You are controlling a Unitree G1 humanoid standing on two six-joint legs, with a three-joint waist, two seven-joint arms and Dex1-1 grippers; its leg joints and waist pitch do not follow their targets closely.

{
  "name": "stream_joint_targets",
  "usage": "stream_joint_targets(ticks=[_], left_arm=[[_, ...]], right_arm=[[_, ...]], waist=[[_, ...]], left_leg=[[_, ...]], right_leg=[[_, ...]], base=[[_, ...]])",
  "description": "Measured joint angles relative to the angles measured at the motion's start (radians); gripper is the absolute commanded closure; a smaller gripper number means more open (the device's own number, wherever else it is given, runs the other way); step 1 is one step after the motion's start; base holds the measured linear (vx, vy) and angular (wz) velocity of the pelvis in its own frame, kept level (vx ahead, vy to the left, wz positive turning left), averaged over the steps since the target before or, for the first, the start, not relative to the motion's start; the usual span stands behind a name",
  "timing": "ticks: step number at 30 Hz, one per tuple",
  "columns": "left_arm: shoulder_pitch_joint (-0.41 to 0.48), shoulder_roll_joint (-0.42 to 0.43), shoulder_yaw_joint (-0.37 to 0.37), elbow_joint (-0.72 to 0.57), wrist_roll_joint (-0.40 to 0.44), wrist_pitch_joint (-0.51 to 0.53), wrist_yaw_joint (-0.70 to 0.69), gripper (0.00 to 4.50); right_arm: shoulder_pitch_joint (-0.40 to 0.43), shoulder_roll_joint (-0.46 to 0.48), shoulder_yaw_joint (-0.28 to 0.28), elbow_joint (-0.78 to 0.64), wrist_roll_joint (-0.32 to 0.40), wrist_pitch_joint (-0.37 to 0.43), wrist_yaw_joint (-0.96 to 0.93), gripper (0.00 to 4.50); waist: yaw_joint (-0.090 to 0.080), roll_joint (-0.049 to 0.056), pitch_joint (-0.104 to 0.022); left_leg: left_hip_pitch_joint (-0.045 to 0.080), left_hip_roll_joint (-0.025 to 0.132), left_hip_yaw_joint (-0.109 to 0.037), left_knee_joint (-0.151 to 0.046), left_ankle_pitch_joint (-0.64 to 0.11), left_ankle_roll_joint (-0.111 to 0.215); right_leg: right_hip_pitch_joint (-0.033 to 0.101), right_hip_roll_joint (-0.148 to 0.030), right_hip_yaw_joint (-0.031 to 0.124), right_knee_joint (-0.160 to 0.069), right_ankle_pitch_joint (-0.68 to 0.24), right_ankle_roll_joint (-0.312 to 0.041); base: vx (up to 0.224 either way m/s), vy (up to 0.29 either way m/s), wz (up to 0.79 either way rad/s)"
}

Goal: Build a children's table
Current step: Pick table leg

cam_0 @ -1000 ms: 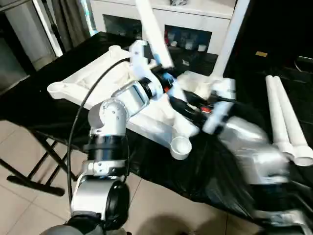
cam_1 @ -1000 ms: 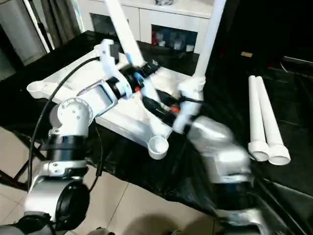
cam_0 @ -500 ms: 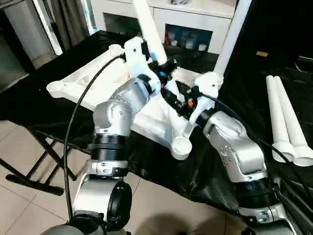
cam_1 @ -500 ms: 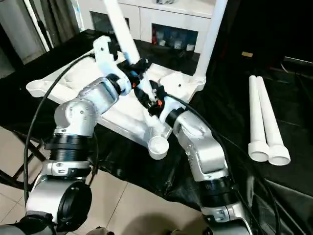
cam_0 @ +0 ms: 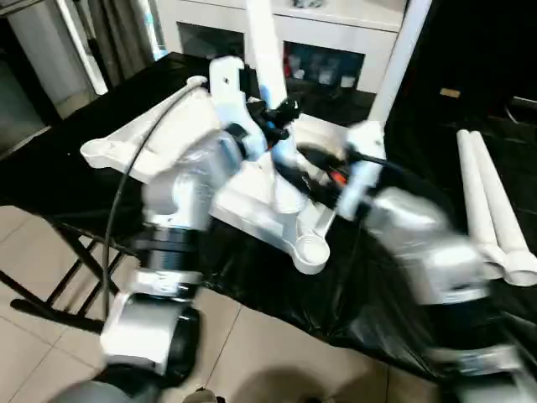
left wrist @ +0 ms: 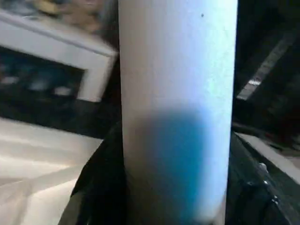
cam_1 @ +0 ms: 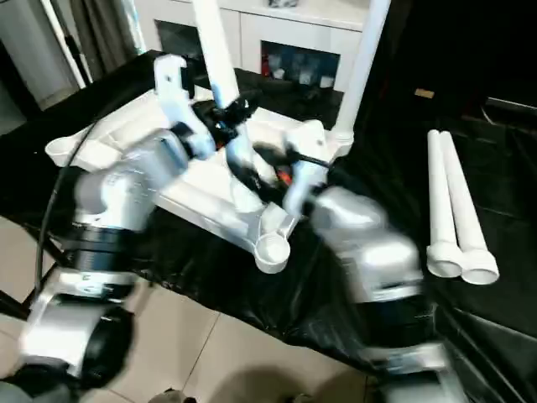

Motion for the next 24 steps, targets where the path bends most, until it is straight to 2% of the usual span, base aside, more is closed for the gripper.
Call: stream_joint_targets(ticks=[2, 6, 9, 24], left_arm=[[0.0, 0.01, -0.005, -0.005, -0.023, 0.018, -0.054, 2.6], [0.004, 0.062, -0.069, -0.071, -0.097, 0.091, -0.246, 2.6], [0.004, 0.076, -0.094, -0.098, -0.117, 0.106, -0.313, 2.6], [0.007, 0.085, -0.147, -0.114, -0.12, 0.111, -0.405, 2.6]], right_arm=[[-0.015, -0.01, -0.004, 0.004, 0.015, 0.01, 0.038, 0.87], [-0.046, -0.076, -0.01, 0.013, 0.09, 0.065, 0.167, 0.56], [-0.058, -0.09, -0.02, 0.027, 0.125, 0.096, 0.215, 0.52], [-0.083, -0.125, -0.001, 0.062, 0.21, 0.231, 0.345, 0.52]], waist=[[0.0, 0.0, 0.0], [0.0, 0.0, 0.0], [0.0, 0.0, 0.0], [0.001, -0.001, 0.0]], left_leg=[[0.0, 0.0, 0.0, 0.001, 0.0, 0.0], [0.001, 0.0, 0.001, 0.002, 0.0, 0.0], [0.002, 0.0, 0.001, 0.002, 0.0, 0.0], [0.002, 0.0, 0.001, 0.004, 0.002, 0.001]], right_leg=[[0.0, 0.0, 0.0, 0.001, 0.0, 0.0], [0.0, 0.0, 0.001, 0.002, 0.0, 0.0], [0.001, 0.0, 0.001, 0.004, 0.0, -0.001], [0.001, 0.0, 0.001, 0.005, 0.002, -0.002]], base=[[0.0, 0.0, 0.0], [0.0, 0.0, 0.0], [0.0, 0.0, 0.0], [0.0, 0.0, 0.0]])
